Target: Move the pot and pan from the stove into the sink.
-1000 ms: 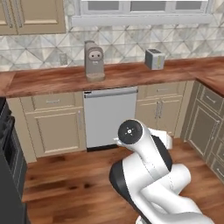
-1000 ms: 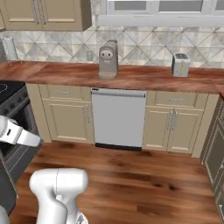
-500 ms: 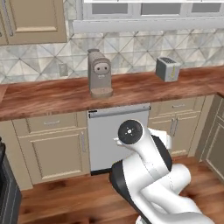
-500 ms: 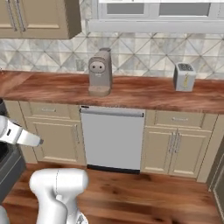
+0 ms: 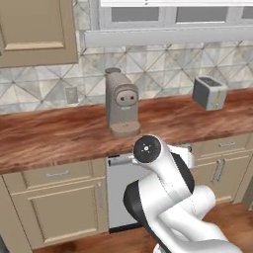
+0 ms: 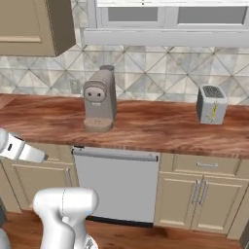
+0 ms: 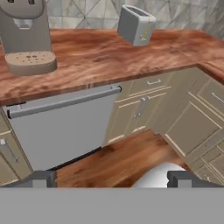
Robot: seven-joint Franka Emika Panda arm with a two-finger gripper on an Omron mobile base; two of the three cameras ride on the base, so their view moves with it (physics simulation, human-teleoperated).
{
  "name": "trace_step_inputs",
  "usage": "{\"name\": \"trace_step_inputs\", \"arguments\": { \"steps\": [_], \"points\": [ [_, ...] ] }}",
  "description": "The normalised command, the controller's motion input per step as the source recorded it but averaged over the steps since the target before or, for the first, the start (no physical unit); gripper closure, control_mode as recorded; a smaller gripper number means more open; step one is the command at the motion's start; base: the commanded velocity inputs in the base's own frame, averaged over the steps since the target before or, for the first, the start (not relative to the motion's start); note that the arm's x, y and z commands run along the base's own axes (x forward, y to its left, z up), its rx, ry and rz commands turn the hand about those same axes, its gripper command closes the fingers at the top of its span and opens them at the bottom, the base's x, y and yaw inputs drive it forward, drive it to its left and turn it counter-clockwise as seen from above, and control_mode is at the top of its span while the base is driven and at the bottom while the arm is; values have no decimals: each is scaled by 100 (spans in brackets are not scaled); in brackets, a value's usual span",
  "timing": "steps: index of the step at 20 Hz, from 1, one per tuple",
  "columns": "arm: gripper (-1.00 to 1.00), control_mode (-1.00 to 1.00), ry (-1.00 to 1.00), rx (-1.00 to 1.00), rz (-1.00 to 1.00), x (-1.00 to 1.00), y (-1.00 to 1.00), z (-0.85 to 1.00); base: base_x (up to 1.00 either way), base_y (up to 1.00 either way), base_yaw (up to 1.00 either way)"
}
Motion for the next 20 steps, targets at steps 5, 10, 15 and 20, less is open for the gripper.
{"name": "trace_step_inputs", "arguments": {
  "steps": [5,10,15,20],
  "points": [
    [-100,100,0,0,0,0,0,0,76,11,-2],
    [-100,100,0,0,0,0,0,0,33,-4,18],
    [-100,100,0,0,0,0,0,0,6,-1,42],
    [-100,100,0,0,0,0,0,0,2,0,45]
  ]
}}
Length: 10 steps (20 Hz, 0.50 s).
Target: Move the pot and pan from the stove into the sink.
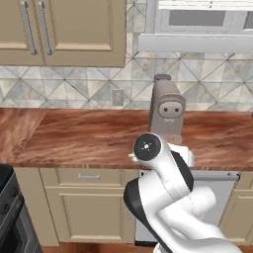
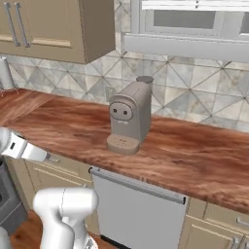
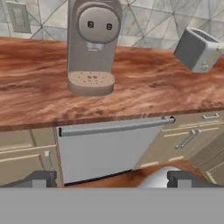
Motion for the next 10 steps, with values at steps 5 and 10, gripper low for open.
{"name": "trace_step_inputs", "arguments": {
  "steps": [5,10],
  "points": [
    [-100,100,0,0,0,0,0,0,0,0,48],
    [-100,100,0,0,0,0,0,0,-1,0,50]
  ]
}}
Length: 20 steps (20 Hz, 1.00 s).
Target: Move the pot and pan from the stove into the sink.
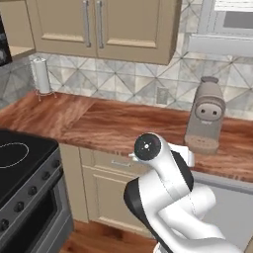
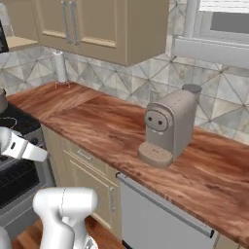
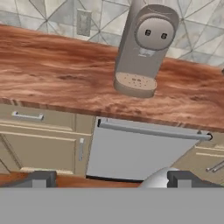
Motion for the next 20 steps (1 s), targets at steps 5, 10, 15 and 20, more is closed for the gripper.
{"name": "trace_step_inputs", "arguments": {
  "steps": [5,10,15,20],
  "points": [
    [-100,100,0,0,0,0,0,0,-1,0,50],
    [-100,100,0,0,0,0,0,0,0,0,50],
    [-100,100,0,0,0,0,0,0,-2,1,48],
    [-100,100,0,0,0,0,0,0,-1,1,45]
  ]
}}
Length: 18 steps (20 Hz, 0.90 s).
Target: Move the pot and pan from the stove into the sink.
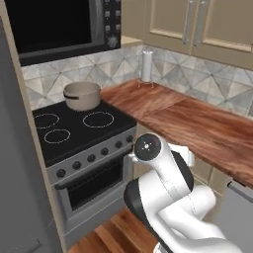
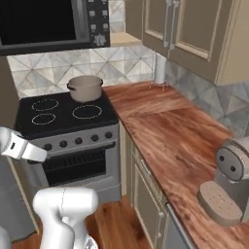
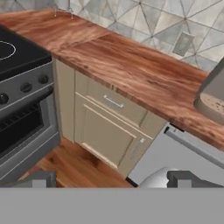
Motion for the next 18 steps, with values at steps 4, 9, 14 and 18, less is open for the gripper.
{"name": "trace_step_inputs", "arguments": {
  "steps": [4,9,14,18],
  "points": [
    [-100,100,0,0,0,0,0,0,0,0,47],
    [-100,100,0,0,0,0,0,0,-1,0,46],
    [-100,100,0,0,0,0,0,0,0,0,47],
    [-100,100,0,0,0,0,0,0,0,0,47]
  ]
}}
